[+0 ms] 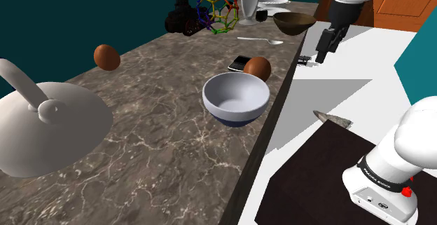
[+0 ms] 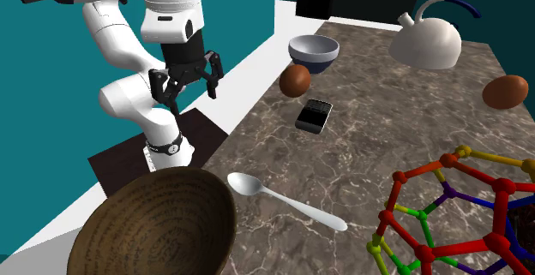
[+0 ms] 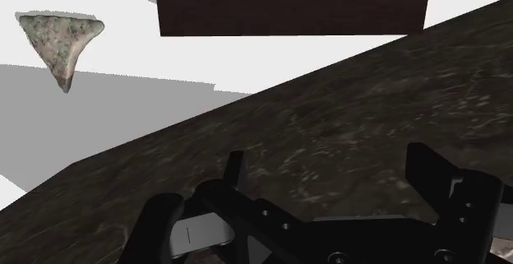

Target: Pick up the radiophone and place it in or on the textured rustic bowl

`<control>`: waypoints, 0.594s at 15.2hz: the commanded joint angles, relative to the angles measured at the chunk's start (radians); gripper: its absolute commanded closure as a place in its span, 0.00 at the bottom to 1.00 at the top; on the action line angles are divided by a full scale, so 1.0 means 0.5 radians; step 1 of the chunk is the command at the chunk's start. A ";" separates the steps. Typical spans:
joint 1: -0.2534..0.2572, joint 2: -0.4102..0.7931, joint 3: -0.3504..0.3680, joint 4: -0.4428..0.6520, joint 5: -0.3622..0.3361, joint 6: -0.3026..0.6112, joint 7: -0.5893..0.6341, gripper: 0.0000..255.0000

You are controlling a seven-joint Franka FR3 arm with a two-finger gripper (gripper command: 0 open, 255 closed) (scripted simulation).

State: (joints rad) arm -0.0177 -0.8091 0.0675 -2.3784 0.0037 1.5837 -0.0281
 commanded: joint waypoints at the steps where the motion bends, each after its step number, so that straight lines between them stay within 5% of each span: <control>1: 0.000 0.000 0.000 0.000 0.000 0.000 0.000 0.00; 9: -0.164 0.329 0.448 0.267 0.328 0.091 1.043 0.00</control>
State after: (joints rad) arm -0.0886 -0.6657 0.2628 -2.2607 0.1486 1.6200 0.4184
